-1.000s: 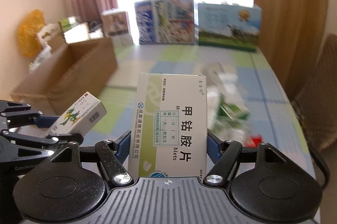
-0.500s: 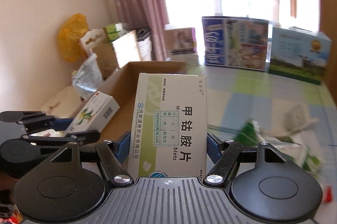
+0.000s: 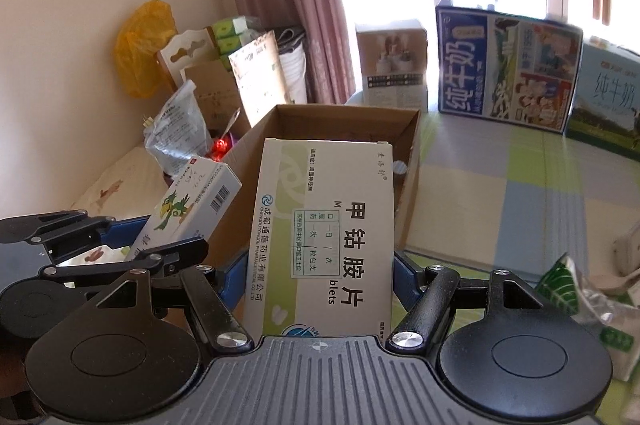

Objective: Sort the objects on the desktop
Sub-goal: 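Carry both held medicine boxes over to the cardboard box, then open both tools to drop the medicine boxes into the cardboard box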

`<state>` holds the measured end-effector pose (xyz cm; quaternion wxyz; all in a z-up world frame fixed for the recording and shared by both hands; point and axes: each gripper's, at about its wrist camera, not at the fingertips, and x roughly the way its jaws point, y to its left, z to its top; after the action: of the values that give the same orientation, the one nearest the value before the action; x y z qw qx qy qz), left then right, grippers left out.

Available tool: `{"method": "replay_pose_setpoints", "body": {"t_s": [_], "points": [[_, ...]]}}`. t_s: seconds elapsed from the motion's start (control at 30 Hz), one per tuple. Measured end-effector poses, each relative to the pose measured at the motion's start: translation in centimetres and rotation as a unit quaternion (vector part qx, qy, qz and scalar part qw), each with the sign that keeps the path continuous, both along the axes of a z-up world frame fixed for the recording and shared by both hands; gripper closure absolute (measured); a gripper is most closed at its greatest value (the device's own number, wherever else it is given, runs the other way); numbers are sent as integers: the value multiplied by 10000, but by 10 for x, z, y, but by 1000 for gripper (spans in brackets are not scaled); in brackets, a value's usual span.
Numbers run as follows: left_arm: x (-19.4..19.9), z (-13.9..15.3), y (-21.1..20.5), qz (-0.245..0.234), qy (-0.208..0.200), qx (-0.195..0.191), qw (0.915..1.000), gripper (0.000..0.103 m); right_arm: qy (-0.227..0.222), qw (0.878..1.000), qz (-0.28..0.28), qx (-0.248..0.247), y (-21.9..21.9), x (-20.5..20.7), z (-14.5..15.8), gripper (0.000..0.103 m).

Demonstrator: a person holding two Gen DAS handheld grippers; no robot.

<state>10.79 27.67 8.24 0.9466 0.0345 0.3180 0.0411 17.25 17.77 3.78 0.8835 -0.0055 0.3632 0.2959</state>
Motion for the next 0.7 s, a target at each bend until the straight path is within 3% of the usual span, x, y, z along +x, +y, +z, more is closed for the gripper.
{"method": "replay_pose_setpoints", "body": {"t_s": [0.57, 0.7], "points": [[18, -30, 27, 127, 114, -221, 9996, 70, 148, 9999, 23, 46, 15, 15, -17, 35], [14, -30, 26, 163, 70, -216, 9996, 64, 136, 9999, 22, 72, 18, 16, -16, 35]]}}
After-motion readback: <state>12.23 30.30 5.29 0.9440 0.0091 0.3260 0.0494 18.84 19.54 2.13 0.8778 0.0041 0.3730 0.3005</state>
